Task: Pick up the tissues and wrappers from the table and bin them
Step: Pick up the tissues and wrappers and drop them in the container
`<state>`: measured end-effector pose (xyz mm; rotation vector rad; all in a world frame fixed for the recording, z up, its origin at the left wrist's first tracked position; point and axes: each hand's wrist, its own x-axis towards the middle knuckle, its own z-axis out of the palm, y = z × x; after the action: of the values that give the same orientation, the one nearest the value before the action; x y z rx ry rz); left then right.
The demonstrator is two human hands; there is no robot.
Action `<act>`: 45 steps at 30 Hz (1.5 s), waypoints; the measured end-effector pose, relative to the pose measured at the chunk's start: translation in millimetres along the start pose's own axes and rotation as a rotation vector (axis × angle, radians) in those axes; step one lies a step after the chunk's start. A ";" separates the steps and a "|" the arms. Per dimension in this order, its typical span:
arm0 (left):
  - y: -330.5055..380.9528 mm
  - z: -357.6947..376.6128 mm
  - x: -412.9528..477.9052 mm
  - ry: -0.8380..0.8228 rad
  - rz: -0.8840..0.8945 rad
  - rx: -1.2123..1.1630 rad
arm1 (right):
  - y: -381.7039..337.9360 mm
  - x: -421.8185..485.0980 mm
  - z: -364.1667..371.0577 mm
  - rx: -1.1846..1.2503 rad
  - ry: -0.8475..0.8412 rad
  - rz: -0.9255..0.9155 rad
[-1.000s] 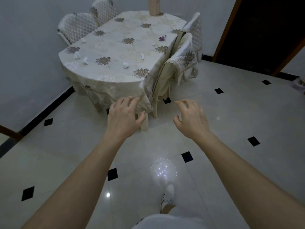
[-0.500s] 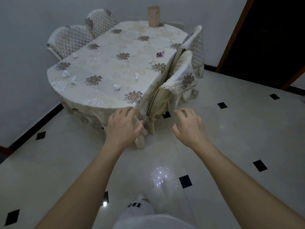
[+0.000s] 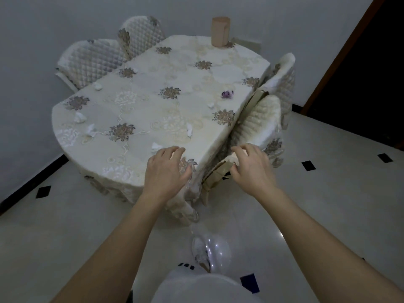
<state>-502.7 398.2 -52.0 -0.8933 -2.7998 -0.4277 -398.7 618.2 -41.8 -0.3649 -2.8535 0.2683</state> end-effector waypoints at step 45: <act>-126.4 154.0 118.5 -0.140 -0.898 -0.216 | 14.8 315.9 217.6 0.154 -0.677 -0.256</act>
<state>-684.0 413.0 -195.7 0.3984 -3.1772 -0.8046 -750.0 684.8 -181.3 0.1629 -3.4484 0.6634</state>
